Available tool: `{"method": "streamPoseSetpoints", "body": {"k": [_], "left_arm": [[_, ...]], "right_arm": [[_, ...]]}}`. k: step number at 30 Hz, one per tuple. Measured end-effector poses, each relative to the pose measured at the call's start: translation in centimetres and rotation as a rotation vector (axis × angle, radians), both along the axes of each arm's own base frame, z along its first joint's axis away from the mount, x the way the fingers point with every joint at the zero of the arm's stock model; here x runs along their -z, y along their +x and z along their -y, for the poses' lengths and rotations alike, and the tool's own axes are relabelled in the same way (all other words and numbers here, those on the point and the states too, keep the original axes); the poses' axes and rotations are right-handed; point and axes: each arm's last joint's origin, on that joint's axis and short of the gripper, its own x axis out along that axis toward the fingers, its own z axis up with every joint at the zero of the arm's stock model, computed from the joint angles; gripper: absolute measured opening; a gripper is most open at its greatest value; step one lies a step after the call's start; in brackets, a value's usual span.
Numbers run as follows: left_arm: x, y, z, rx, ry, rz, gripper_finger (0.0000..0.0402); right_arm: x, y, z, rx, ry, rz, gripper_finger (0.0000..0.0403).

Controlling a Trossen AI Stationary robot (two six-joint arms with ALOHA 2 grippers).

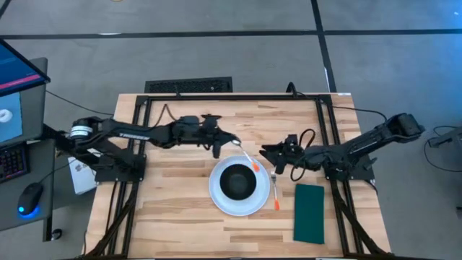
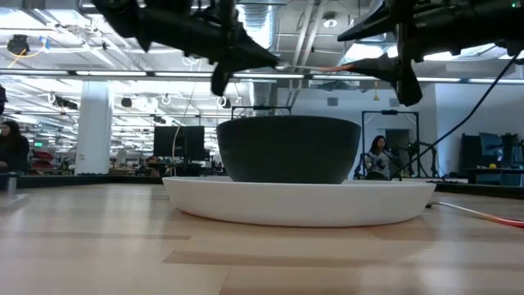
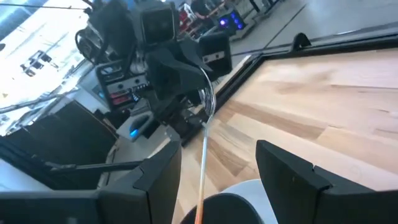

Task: Set table place
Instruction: Place the orange-handled spoon inside the black bowl

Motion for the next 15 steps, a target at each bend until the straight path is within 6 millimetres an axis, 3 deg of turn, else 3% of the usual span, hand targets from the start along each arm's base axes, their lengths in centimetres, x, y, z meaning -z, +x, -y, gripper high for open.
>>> {"method": "streamPoseSetpoints", "body": {"k": [5,15], "left_arm": [[-0.4,1.4,-0.6,0.045,0.011,-0.009,0.0],[-1.0,1.2,-2.7,0.006,0.01,-0.009,0.0]], "right_arm": [[0.8,0.4,-0.1,-0.004,-0.011,-0.041,0.0232],[1.7,0.7,-1.1,-0.086,0.023,-0.069,0.0232]]}}
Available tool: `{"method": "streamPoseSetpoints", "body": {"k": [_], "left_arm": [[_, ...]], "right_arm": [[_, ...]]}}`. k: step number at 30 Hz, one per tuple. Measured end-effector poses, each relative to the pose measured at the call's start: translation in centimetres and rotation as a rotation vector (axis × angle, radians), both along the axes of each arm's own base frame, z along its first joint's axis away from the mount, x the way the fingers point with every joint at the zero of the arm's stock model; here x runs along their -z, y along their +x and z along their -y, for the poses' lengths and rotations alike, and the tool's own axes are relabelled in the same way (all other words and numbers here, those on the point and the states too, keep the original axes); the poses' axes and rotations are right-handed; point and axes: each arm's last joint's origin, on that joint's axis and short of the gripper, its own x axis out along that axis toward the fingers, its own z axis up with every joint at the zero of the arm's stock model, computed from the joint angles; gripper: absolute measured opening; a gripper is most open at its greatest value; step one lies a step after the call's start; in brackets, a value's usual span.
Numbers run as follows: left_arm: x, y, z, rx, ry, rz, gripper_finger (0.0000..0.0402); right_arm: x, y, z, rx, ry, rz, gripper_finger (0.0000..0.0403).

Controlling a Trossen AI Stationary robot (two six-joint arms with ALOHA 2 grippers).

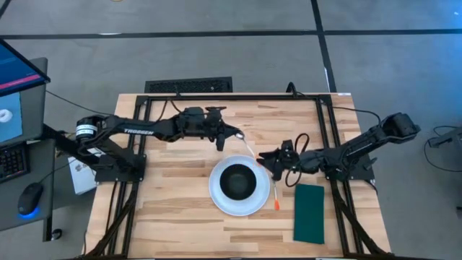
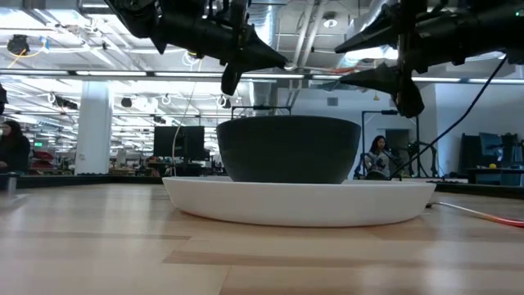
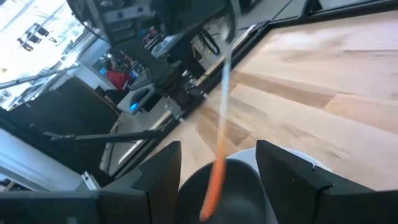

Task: Set table place
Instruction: Place the orange-handled spoon inside the black bowl

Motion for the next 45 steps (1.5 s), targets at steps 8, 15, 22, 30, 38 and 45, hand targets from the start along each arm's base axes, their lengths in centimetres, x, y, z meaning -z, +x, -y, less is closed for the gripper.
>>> {"method": "streamPoseSetpoints", "body": {"k": [8,15,22,30,38,45], "left_arm": [[-0.22,-0.04,-0.33,-0.002,-0.001,0.023,0.0],[-0.27,-0.04,-0.36,-0.004,-0.001,0.028,0.0],[-0.3,-0.04,-0.37,-0.006,0.003,0.03,0.0],[-0.56,-0.08,-0.28,0.016,0.006,0.047,0.0015],[-0.64,0.05,-0.07,0.046,0.074,0.058,0.005],[-0.63,0.04,-0.13,0.063,0.107,0.057,0.0057]], "right_arm": [[0.01,-0.03,-0.14,-0.005,0.019,0.002,0.0217],[0.03,-0.04,-0.14,-0.005,0.016,0.0,0.0147],[0.08,-0.04,-0.13,-0.005,0.012,-0.005,0.0067],[0.44,-0.13,-0.04,0.009,0.005,-0.039,0.003],[0.4,-0.11,-0.06,0.0,-0.002,-0.039,0.0027],[0.44,-0.12,-0.07,-0.001,-0.003,-0.044,0.0027]]}}
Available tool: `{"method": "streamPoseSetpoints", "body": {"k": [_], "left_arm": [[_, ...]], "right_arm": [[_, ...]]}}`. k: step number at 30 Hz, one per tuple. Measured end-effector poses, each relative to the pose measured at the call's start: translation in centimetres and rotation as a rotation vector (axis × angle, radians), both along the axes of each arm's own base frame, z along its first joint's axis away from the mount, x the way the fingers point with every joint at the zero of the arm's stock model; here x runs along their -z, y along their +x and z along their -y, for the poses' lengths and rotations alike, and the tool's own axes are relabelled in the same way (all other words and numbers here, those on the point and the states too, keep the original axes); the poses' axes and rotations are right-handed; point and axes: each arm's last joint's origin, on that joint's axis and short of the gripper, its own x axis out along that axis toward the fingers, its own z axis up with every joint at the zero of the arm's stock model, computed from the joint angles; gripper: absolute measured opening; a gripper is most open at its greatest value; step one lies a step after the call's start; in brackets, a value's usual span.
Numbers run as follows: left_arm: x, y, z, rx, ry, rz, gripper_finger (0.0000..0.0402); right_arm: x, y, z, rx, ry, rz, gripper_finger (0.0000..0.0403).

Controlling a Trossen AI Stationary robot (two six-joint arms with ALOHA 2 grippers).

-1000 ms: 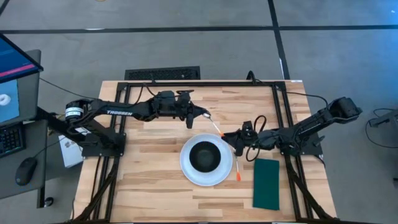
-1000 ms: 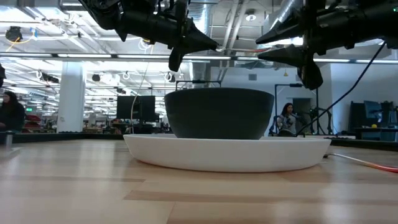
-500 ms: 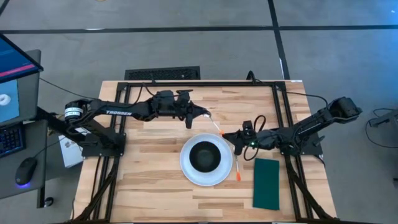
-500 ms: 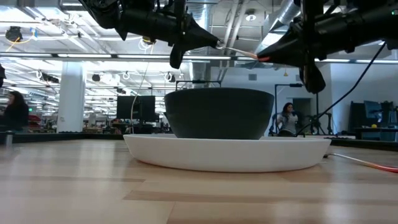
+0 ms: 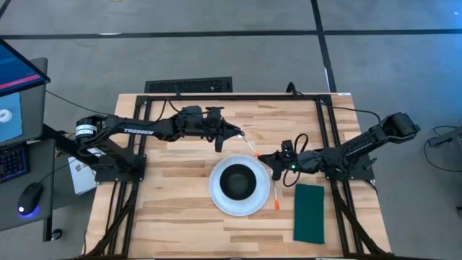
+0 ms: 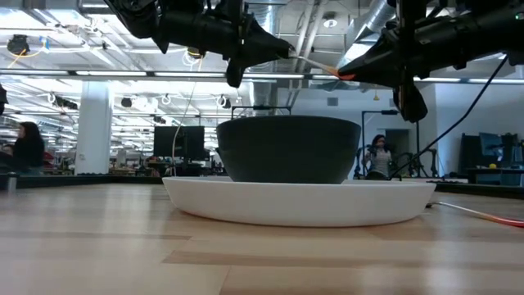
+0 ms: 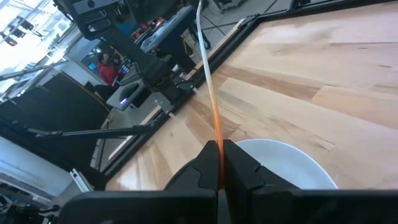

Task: Set table place
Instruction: Place the orange-handled spoon inside the black bowl

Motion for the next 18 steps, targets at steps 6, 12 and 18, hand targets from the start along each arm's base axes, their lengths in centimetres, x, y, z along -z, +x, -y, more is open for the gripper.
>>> {"method": "streamPoseSetpoints", "body": {"k": [6,12,18], "left_arm": [[-0.08,-0.12,-0.24,0.105,-0.011,0.012,0.0058],[-0.67,-0.11,0.07,0.225,0.024,0.076,0.0075],[-0.84,-0.37,-0.1,0.229,0.043,0.071,0.0123]], "right_arm": [[0.02,0.0,-0.07,-0.017,-0.007,-0.005,0.0027],[0.12,-0.02,-0.12,-0.03,-0.011,-0.017,0.0027],[0.37,-0.03,-0.14,-0.064,0.043,-0.039,0.0027]]}}
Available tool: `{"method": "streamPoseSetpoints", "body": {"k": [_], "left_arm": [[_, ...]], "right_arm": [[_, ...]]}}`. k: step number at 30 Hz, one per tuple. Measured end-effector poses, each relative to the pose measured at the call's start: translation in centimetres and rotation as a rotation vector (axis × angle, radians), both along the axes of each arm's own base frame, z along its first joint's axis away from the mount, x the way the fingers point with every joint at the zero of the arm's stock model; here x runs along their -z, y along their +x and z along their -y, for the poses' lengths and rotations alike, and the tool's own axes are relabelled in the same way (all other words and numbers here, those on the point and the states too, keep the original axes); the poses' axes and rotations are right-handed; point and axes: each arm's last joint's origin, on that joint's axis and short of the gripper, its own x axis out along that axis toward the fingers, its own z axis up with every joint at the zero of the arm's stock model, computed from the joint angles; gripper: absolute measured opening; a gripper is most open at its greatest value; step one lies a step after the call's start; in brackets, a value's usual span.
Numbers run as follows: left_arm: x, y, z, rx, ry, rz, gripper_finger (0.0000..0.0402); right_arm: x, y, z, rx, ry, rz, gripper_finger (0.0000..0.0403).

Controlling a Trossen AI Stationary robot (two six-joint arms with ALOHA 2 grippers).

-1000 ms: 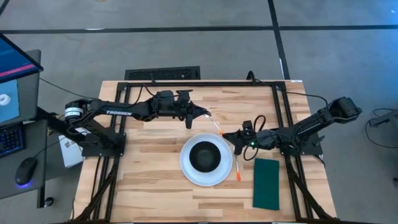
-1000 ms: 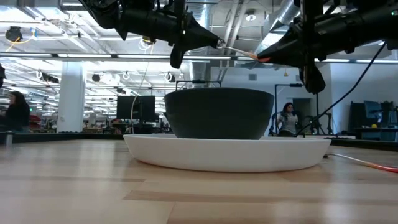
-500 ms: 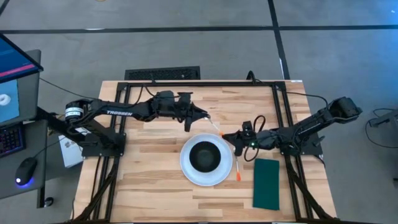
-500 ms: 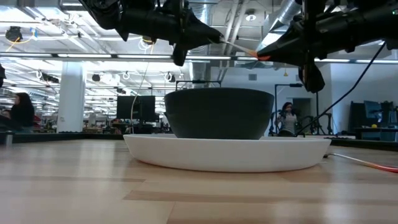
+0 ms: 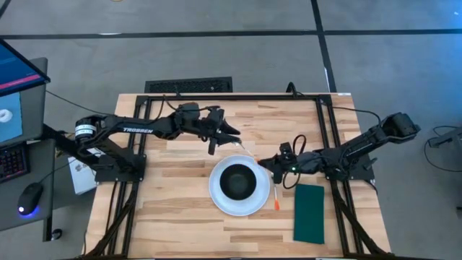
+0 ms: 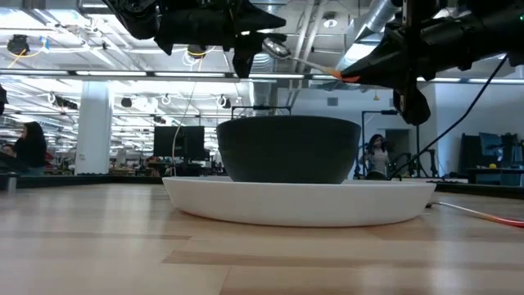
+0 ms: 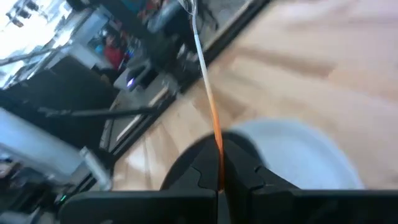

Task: Set table place
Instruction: Place the orange-handled spoon inside the black bowl

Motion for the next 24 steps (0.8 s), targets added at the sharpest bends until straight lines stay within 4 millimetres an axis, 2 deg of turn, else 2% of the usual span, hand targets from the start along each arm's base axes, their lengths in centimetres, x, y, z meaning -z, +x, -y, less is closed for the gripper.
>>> {"method": "streamPoseSetpoints", "body": {"k": [7,13,20,24], "left_arm": [[0.3,-2.1,-0.2,-0.084,0.08,-0.211,0.0137],[1.2,-3.6,0.2,-0.119,0.126,-0.412,0.0138],[1.9,-4.4,0.2,-0.144,0.188,-0.523,0.0138],[2.2,-4.5,0.2,-0.131,0.21,-0.556,0.0137]], "right_arm": [[0.6,0.2,0.4,-0.105,0.327,-0.095,0.0027],[-0.3,1.0,0.9,-0.11,0.515,-0.353,0.0027],[-5.3,2.3,0.9,-0.242,0.631,-0.533,0.0027],[-8.0,2.2,1.4,-0.249,0.671,-0.627,0.0027]]}}
